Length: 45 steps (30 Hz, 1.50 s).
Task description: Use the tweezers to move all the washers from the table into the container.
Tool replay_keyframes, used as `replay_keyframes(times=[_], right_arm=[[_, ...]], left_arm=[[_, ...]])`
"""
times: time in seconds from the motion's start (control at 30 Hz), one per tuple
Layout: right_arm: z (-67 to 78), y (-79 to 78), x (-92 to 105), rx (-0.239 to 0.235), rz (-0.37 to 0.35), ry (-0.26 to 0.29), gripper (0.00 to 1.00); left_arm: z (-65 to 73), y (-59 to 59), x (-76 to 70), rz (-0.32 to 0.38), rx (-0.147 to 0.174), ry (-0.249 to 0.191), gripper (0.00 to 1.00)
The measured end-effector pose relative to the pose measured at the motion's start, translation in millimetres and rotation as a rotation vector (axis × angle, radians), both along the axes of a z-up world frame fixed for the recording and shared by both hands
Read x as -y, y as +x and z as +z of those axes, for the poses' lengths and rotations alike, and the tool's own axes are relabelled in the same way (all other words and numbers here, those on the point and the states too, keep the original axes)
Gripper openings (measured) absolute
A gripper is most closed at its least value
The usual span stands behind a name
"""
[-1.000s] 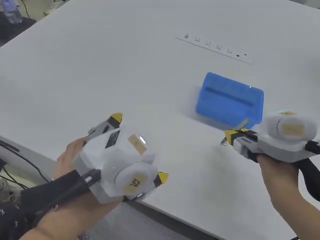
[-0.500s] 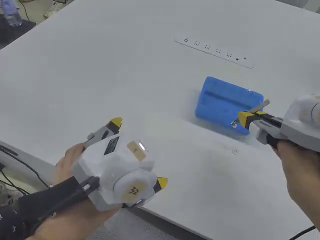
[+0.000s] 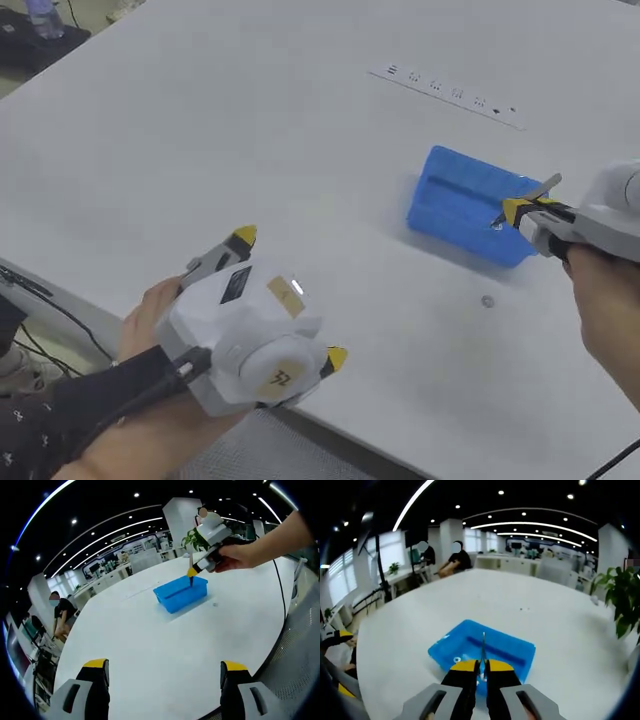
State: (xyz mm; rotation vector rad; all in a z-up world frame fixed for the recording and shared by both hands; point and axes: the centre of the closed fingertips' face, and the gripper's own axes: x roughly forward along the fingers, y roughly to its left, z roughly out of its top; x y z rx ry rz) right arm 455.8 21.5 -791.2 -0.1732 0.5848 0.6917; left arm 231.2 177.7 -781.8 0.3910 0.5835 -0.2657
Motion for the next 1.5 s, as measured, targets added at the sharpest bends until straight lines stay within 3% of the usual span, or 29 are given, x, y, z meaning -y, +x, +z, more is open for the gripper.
replay_keyframes(times=[0.23, 0.67, 0.73, 0.8, 0.9, 1.03, 1.07, 1.17, 1.33, 1.5], right_arm=[[-24.3, 5.1, 6.0, -0.051, -0.035, -0.002, 0.02], [-27.0, 7.4, 6.9, -0.09, -0.04, 0.023, 0.04], [-27.2, 8.9, 8.0, -0.091, -0.021, -0.006, 0.04], [-17.5, 11.7, 9.7, -0.049, -0.011, -0.014, 0.04], [5.0, 11.9, 9.8, -0.03, -0.039, 0.063, 0.04], [22.5, -0.4, 14.3, 0.0, -0.046, 0.099, 0.03], [33.3, -8.7, 14.3, 0.011, -0.052, 0.122, 0.03], [42.3, -21.0, 18.2, 0.029, -0.052, 0.145, 0.03], [44.7, -45.6, 23.1, 0.058, -0.002, 0.119, 0.03], [23.7, -65.5, 27.1, 0.008, -0.011, 0.116, 0.03]], left_arm=[[0.5, 0.3, 0.1, -0.001, 0.004, -0.001, 0.94], [1.1, 0.2, 0.2, -0.001, 0.006, 0.004, 0.94], [2.0, 0.4, 0.3, -0.001, 0.01, 0.003, 0.94], [2.0, 0.2, 0.2, -0.001, 0.01, 0.002, 0.94], [2.6, 0.4, 1.0, -0.005, 0.014, 0.0, 0.94], [3.7, 0.7, 0.0, -0.001, 0.02, 0.001, 0.94], [4.3, 0.9, -0.3, 0.001, 0.023, 0.0, 0.94], [5.3, 1.2, -1.0, 0.004, 0.029, -0.001, 0.94], [11.3, 2.3, -2.4, 0.012, 0.057, -0.011, 0.94], [16.9, 3.8, -5.8, 0.031, 0.086, -0.021, 0.94]])
